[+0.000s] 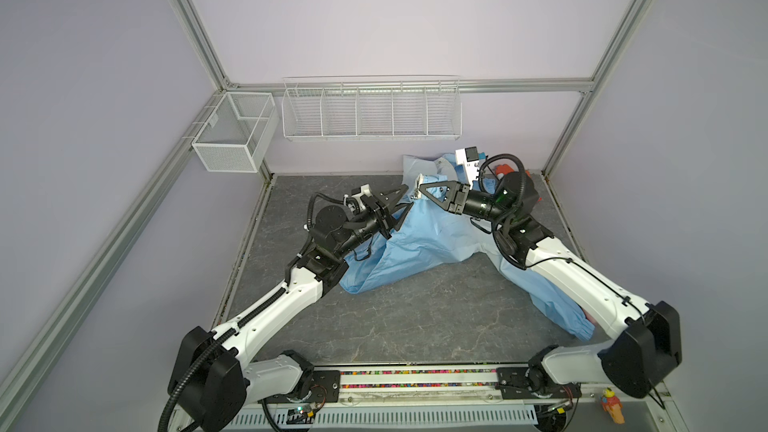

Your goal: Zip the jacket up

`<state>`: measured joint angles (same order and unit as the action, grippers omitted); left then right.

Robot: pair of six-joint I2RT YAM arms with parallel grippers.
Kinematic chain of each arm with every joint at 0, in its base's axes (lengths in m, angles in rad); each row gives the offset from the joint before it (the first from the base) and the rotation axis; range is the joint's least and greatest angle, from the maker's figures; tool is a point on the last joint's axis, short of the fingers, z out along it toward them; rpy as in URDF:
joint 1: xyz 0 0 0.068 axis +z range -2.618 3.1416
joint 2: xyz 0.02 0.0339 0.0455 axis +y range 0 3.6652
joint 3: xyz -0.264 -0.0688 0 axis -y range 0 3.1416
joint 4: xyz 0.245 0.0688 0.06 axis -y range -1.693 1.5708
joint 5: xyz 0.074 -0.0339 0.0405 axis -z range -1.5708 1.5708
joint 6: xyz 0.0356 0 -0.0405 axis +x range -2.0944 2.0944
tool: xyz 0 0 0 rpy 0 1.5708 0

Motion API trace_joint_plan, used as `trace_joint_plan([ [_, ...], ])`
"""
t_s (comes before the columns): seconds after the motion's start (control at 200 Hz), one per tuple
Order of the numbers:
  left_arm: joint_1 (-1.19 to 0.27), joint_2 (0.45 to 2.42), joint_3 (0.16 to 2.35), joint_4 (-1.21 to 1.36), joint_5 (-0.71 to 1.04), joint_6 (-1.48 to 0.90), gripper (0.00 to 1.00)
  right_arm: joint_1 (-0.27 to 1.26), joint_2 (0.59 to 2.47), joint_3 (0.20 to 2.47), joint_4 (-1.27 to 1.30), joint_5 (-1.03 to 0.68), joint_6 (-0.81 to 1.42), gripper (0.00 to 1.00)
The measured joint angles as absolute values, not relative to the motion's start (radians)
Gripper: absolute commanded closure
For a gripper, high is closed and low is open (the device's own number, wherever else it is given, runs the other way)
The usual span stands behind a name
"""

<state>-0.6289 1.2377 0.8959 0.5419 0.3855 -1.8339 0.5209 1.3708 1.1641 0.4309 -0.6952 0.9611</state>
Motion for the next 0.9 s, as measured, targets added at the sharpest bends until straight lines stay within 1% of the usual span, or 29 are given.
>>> trace_joint_plan([
  [0.245,-0.635,1.272,0.911,0.569,0.381,-1.851,0.78,0.524,1.365,1.154,0.430,-0.691,0.944,0.93],
  [0.295,-0.638,1.275,0.914,0.574,0.381,-1.848,0.83,0.525,1.365,1.152,0.430,-0.689,0.942,0.93],
  [0.345,-0.640,1.277,0.915,0.577,0.378,-1.856,0.91,0.525,1.365,1.151,0.430,-0.685,0.941,0.93],
  [0.38,-0.641,1.277,0.915,0.579,0.374,-1.856,0.94,0.525,1.365,1.151,0.429,-0.682,0.941,0.93],
  [0.52,-0.643,1.276,0.915,0.584,0.366,-1.855,1.00,0.525,1.363,1.150,0.422,-0.663,0.942,0.93],
  [0.695,-0.643,1.262,0.913,0.559,0.367,-1.846,1.00,0.519,1.359,1.149,0.401,-0.640,0.958,0.93],
  [0.9,-0.643,1.246,0.915,0.485,0.382,-1.782,1.00,0.519,1.358,1.149,0.345,-0.626,0.999,0.93],
])
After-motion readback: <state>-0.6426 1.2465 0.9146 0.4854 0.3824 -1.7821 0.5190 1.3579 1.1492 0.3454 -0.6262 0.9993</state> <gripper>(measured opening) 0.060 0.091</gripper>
